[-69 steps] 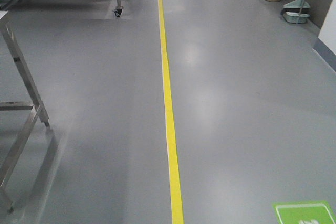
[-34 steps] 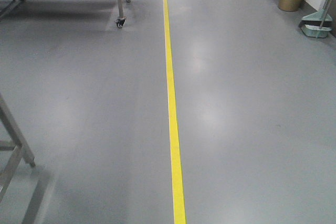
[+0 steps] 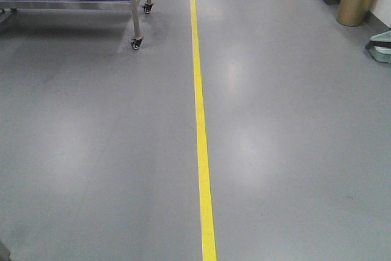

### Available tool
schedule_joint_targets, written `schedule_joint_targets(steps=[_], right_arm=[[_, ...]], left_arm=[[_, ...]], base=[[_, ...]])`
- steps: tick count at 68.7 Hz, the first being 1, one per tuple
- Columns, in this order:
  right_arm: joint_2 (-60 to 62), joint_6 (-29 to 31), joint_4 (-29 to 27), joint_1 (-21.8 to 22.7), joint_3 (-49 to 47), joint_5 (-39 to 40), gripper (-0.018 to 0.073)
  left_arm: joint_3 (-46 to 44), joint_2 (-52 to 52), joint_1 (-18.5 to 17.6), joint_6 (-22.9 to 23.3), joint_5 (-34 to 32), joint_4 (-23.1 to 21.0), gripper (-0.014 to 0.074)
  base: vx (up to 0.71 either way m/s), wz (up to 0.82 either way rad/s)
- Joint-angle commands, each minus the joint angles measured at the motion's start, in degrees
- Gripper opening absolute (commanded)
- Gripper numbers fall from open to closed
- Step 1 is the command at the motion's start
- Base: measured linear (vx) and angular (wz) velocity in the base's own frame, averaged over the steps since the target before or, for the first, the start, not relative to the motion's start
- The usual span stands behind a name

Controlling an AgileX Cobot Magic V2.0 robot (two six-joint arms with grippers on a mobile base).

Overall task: Move and align brake pads A on conveyor
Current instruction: 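Drive along the yellow floor line toward the steel table, then turn and drive up to the steel table with two brake pads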

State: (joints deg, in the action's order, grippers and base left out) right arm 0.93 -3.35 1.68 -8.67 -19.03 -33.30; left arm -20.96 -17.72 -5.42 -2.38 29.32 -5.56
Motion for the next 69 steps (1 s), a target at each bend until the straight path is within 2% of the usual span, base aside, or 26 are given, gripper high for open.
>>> schedule_joint_targets(steps=[1, 20, 34, 48, 69], right_arm=[[-0.9, 0.47, 0.65, 0.01, -1.47, 3.95, 0.0361], [-0.9, 0.47, 0.65, 0.01, -1.47, 3.95, 0.0361], [-0.9, 0.47, 0.65, 0.01, -1.47, 3.95, 0.0361], [-0.9, 0.47, 0.65, 0.01, -1.47, 4.01, 0.0361], [-0.9, 0.47, 0.7, 0.01, -1.47, 4.01, 0.0361]], left_arm=[[-1.55, -0.64, -0.4, 0.24, -4.27, -0.58, 0.0503], [-1.55, -0.64, -0.4, 0.24, -4.27, -0.58, 0.0503], [-1.55, -0.64, -0.4, 0.24, -4.27, -0.58, 0.0503], [-1.55, -0.64, -0.4, 0.24, -4.27, -0.58, 0.0503], [-1.55, -0.64, -0.4, 0.24, -4.27, -0.58, 0.0503]], base=[[0.64, 0.04], [0.61, 0.13], [0.53, 0.43], [0.45, 0.79], [0.36, 1.08]])
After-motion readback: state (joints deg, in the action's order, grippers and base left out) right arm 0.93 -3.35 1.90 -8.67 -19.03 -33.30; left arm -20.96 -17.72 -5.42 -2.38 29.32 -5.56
